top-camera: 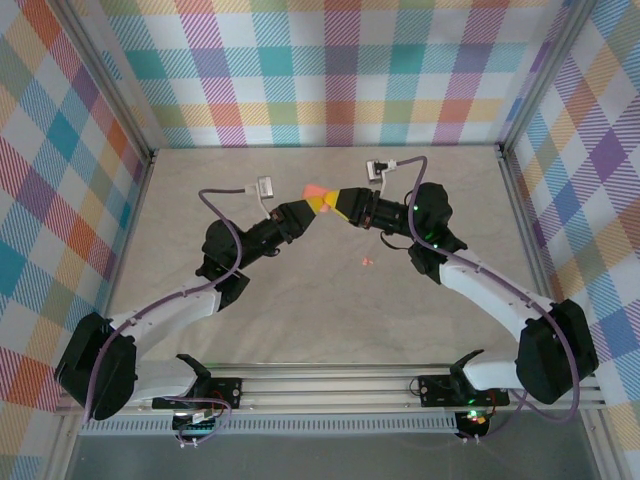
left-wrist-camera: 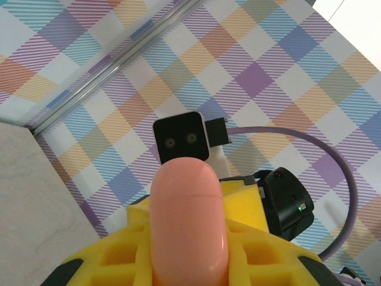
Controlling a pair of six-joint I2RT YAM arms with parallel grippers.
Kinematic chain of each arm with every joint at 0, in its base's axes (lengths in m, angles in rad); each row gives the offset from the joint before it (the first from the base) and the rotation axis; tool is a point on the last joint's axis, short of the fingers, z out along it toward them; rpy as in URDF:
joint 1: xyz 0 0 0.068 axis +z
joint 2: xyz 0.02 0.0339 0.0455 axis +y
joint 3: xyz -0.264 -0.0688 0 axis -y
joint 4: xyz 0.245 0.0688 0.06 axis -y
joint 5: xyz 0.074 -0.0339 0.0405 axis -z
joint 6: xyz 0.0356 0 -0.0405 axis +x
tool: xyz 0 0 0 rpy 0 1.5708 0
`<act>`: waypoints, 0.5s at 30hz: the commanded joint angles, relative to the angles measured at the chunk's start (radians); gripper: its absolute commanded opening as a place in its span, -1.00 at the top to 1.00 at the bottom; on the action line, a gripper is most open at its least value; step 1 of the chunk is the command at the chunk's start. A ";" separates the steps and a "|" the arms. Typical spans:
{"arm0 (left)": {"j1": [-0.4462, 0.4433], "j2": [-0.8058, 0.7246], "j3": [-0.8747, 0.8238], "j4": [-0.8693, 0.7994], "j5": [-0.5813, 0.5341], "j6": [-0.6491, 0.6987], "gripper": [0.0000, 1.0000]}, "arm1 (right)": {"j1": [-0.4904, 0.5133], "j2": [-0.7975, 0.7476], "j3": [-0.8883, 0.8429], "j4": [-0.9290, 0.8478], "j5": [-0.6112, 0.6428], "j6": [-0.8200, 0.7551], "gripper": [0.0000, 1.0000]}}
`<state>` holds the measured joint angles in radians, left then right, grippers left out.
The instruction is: Insert wireless bluetooth earbuds into charging case
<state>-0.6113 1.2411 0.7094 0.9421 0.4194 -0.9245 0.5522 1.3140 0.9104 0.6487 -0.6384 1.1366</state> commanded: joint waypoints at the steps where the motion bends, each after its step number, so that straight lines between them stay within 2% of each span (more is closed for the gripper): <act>1: 0.000 -0.006 0.051 0.000 0.057 0.023 0.60 | 0.005 -0.012 0.008 0.000 -0.028 -0.054 0.53; 5: -0.001 -0.040 0.058 -0.077 0.054 0.077 0.30 | 0.004 -0.050 0.009 -0.096 -0.018 -0.142 0.65; 9: 0.001 -0.060 0.061 -0.099 0.064 0.094 -0.09 | 0.002 -0.091 0.010 -0.137 -0.002 -0.205 0.68; 15: 0.020 -0.094 0.057 -0.154 0.060 0.133 -0.28 | -0.003 -0.130 0.036 -0.215 -0.011 -0.298 0.68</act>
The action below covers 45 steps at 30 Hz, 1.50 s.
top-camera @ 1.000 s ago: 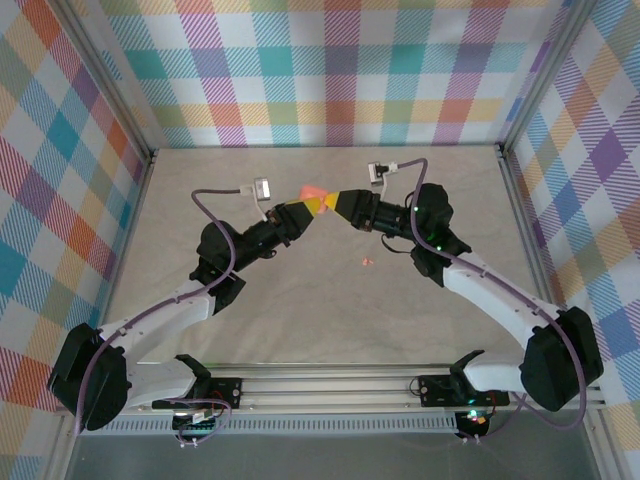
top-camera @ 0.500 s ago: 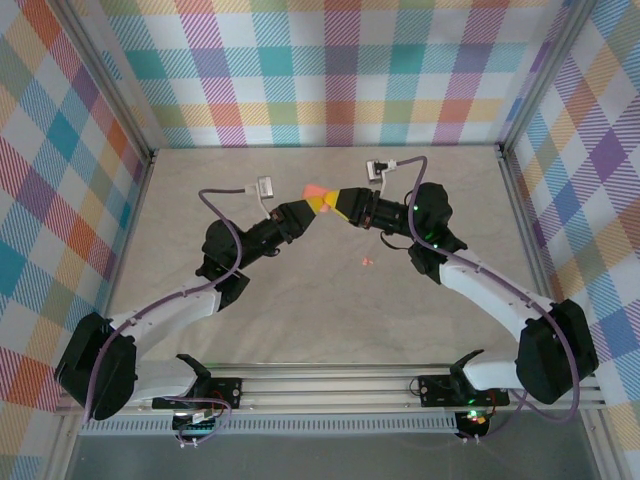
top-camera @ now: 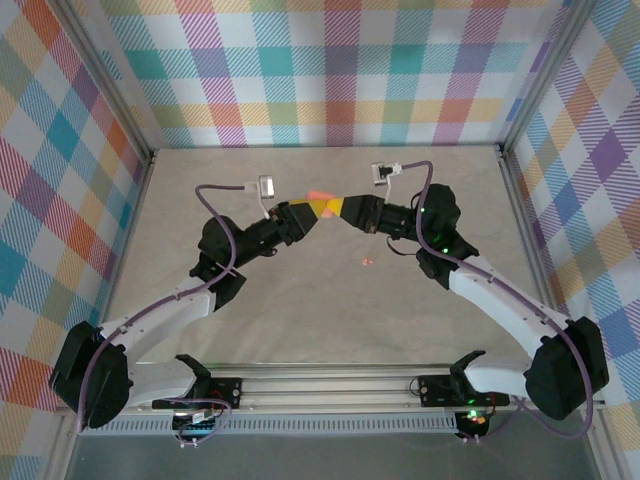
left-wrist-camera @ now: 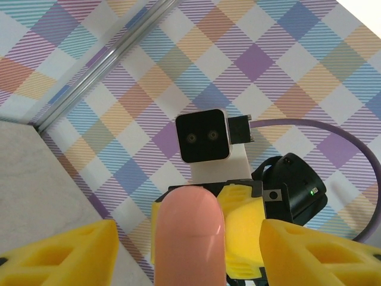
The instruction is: Insert wireless bluetooth earbuds into charging case
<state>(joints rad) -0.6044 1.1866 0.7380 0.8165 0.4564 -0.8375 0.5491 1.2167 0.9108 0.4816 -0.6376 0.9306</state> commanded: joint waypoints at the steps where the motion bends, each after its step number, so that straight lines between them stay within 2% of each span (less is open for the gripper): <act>1: 0.023 -0.058 0.030 -0.062 0.028 0.074 -0.29 | -0.003 -0.041 0.047 -0.084 -0.023 -0.124 0.68; 3: 0.042 -0.110 0.038 -0.156 0.053 0.186 -0.28 | -0.010 -0.060 0.079 -0.172 -0.037 -0.197 0.68; 7: 0.048 -0.238 0.085 -0.496 0.071 0.521 -0.31 | -0.017 -0.097 0.148 -0.342 -0.075 -0.380 0.69; 10: 0.066 -0.275 0.093 -0.565 0.196 0.637 -0.27 | -0.017 -0.108 0.178 -0.414 -0.124 -0.518 0.70; 13: 0.075 -0.263 0.109 -0.553 0.347 0.653 -0.28 | -0.017 -0.123 0.177 -0.441 -0.150 -0.624 0.70; 17: 0.075 -0.244 0.131 -0.551 0.421 0.670 -0.27 | -0.017 -0.144 0.170 -0.451 -0.170 -0.710 0.70; 21: 0.075 -0.207 0.147 -0.522 0.430 0.654 -0.24 | -0.018 -0.154 0.163 -0.444 -0.190 -0.737 0.70; 28: 0.064 -0.146 0.103 -0.256 0.381 0.492 -0.15 | -0.016 -0.151 0.148 -0.421 -0.215 -0.727 0.69; 32: 0.049 -0.120 0.120 -0.257 0.403 0.491 -0.04 | -0.017 -0.148 0.140 -0.399 -0.220 -0.708 0.69; 41: 0.014 -0.098 0.147 -0.311 0.433 0.551 -0.03 | -0.017 -0.140 0.134 -0.349 -0.208 -0.657 0.69; 45: 0.013 -0.098 0.152 -0.304 0.436 0.551 0.12 | -0.017 -0.137 0.134 -0.345 -0.213 -0.655 0.69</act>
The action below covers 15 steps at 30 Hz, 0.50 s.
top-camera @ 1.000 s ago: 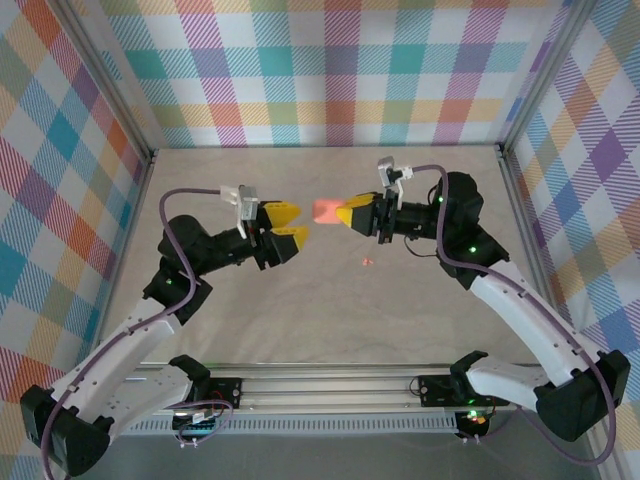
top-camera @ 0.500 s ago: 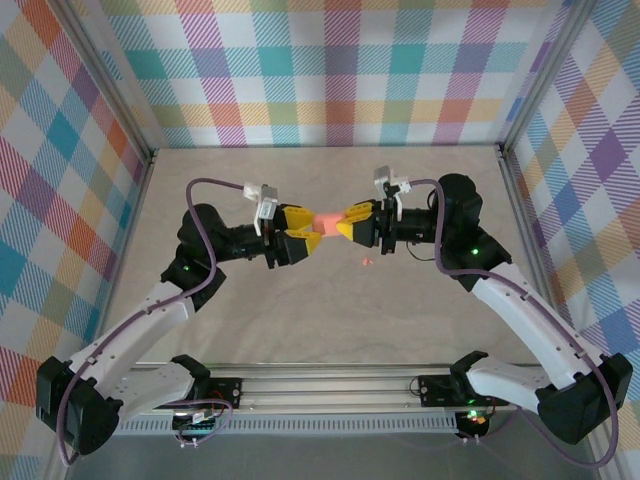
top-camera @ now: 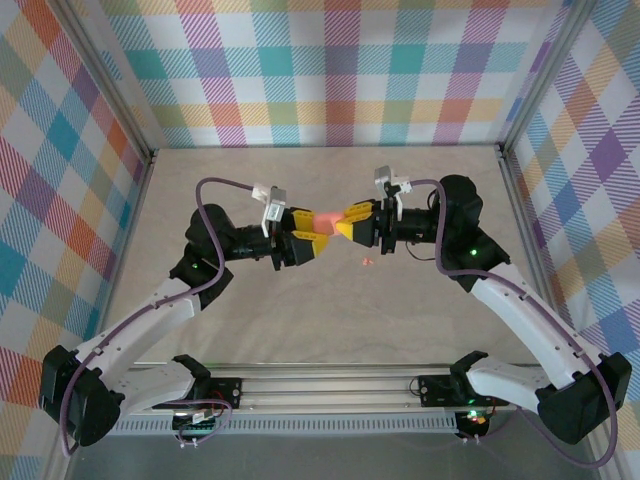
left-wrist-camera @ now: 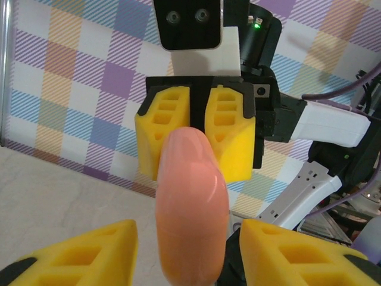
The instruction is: Insert wireless bluetooth earbuds into charging case
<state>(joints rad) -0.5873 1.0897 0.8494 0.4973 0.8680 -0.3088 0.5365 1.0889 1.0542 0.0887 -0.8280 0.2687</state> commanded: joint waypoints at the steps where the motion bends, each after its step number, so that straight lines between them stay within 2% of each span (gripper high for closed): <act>1: -0.005 -0.001 0.042 0.019 0.023 0.022 0.16 | -0.004 -0.008 -0.009 0.044 -0.023 0.006 0.69; 8: -0.006 -0.011 0.040 0.042 0.013 0.009 0.22 | -0.004 0.000 -0.012 0.049 -0.027 0.012 0.69; 15: -0.008 0.002 0.046 0.056 0.017 -0.003 0.42 | -0.003 0.008 -0.017 0.060 -0.041 0.025 0.69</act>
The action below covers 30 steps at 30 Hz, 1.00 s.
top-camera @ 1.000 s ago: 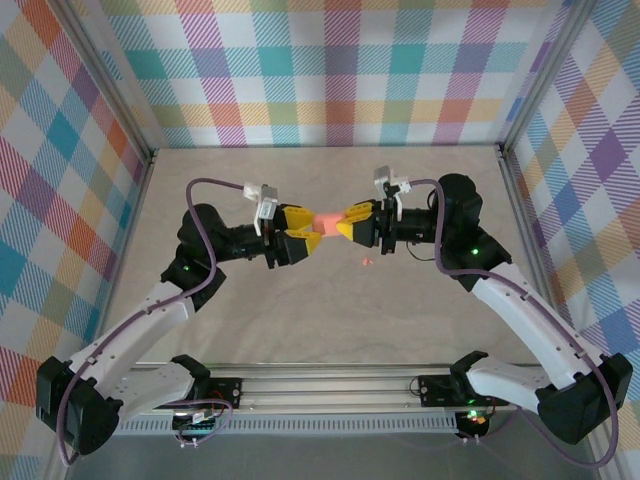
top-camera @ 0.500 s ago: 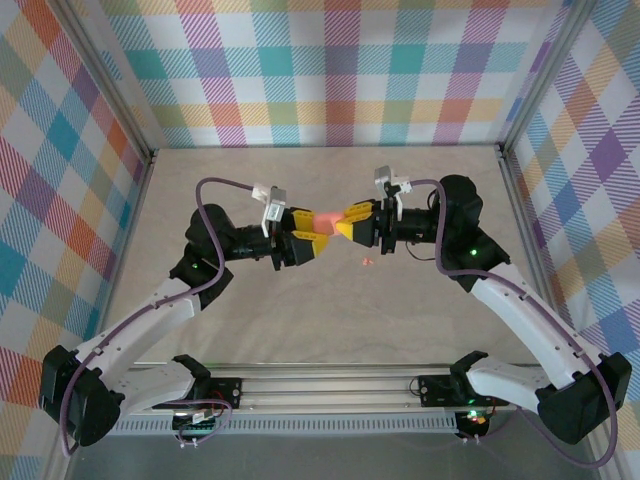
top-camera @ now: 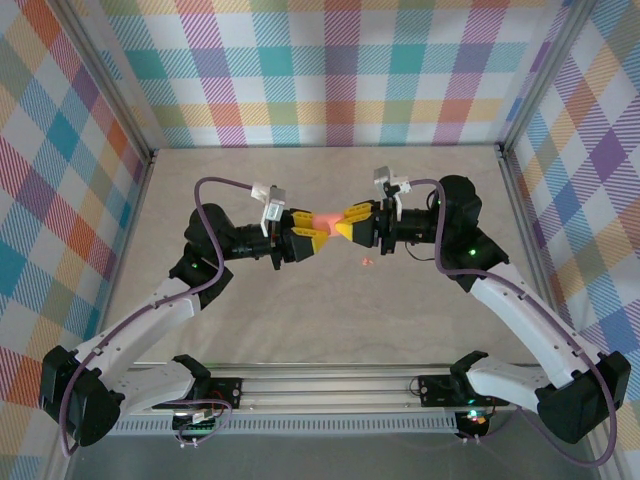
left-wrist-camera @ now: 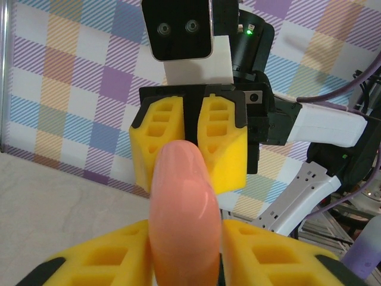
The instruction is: Insert wireless bluetooth earbuds into charging case
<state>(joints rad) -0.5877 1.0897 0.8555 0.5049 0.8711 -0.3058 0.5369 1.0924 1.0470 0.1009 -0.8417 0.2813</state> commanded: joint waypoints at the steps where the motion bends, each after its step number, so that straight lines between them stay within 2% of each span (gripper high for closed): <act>1: -0.009 0.003 0.040 0.048 0.015 -0.007 0.47 | -0.003 0.003 -0.011 0.049 -0.029 0.014 0.69; 5: -0.012 0.007 0.040 0.038 0.013 0.003 0.65 | -0.003 0.000 -0.010 0.048 -0.025 0.015 0.67; 9: -0.013 -0.011 0.036 -0.024 -0.014 0.042 0.82 | -0.003 -0.007 0.000 0.003 0.031 0.011 0.26; 11: -0.013 -0.027 0.029 -0.063 -0.016 0.072 0.87 | -0.003 -0.014 0.012 -0.045 0.087 -0.011 0.14; 17: -0.015 -0.071 0.026 -0.157 0.011 0.156 0.88 | -0.003 0.012 0.063 -0.203 0.187 -0.071 0.08; 23: -0.029 -0.088 0.064 -0.335 0.037 0.286 0.90 | -0.003 0.058 0.094 -0.228 0.198 -0.034 0.04; 30: -0.029 -0.125 0.050 -0.417 -0.017 0.362 0.92 | -0.004 0.080 0.116 -0.256 0.198 -0.009 -0.03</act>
<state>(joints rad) -0.6075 1.0054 0.8822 0.1135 0.8356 -0.0132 0.5388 1.1595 1.1294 -0.1246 -0.6807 0.2577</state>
